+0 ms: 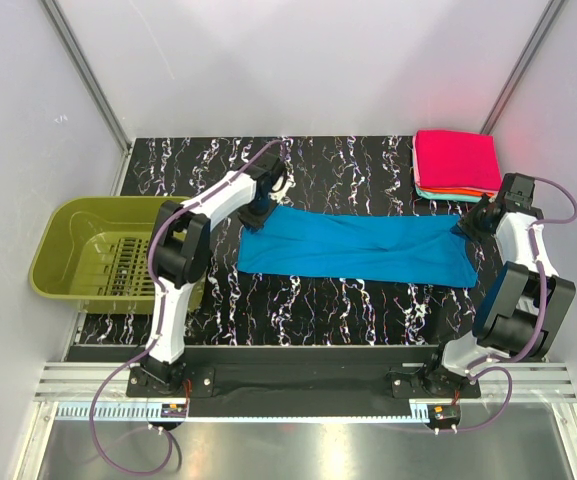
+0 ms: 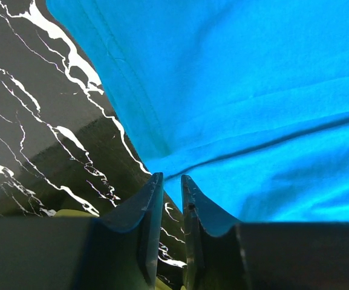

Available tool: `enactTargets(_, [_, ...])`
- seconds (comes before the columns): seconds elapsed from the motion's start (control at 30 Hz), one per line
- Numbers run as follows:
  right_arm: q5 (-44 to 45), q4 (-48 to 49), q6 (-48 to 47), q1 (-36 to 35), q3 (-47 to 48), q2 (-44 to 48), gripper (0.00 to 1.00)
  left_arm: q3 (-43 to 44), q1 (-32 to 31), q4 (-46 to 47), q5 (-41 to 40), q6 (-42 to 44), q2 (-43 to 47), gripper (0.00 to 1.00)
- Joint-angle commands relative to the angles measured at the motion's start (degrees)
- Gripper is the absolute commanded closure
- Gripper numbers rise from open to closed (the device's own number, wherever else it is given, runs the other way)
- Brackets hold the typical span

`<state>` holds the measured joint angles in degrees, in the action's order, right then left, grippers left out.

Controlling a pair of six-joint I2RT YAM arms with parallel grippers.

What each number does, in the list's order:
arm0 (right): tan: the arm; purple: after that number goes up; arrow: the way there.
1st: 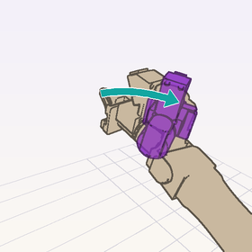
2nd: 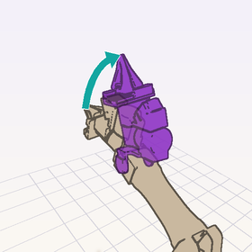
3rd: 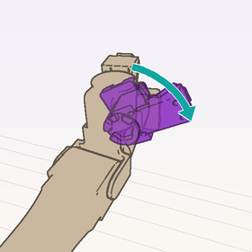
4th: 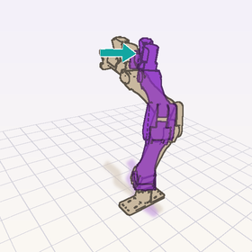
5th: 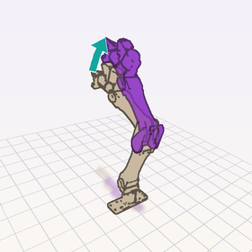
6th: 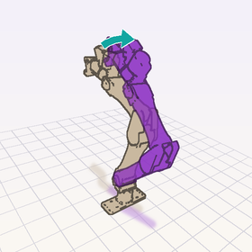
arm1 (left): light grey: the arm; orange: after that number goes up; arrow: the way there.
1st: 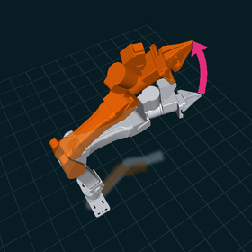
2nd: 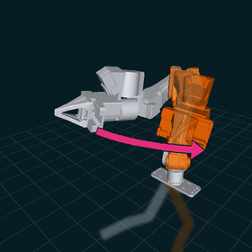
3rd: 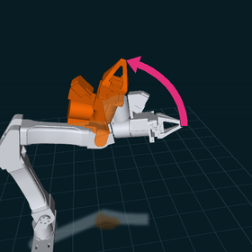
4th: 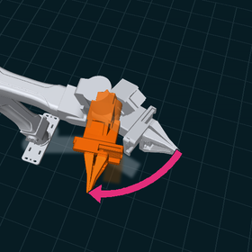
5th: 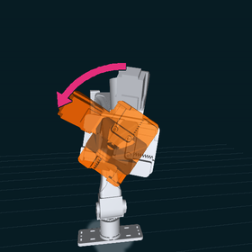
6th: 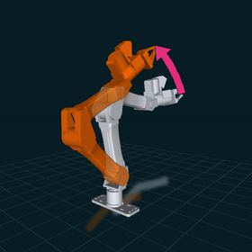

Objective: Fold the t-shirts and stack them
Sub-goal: Fold the tshirt

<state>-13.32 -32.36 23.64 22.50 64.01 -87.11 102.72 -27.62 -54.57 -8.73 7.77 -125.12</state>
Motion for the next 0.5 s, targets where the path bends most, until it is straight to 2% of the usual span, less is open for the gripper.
enactTargets(0.0, [-1.7, 1.6, -0.9, -0.3, 0.5, -0.3, 0.87, 0.0, 0.5, -0.8, 4.0, 1.7, 0.5, 0.77])
enactTargets(0.2, [-1.7, 1.6, -0.9, -0.3, 0.7, -0.3, 0.87, -0.1, 0.5, -1.1, 6.8, 2.2, 0.1, 0.71])
enactTargets(0.47, [-1.7, 1.5, -1.0, -0.3, 0.9, -0.2, 0.87, 0.2, 0.5, -1.4, 6.4, 2.8, -1.2, 0.69])
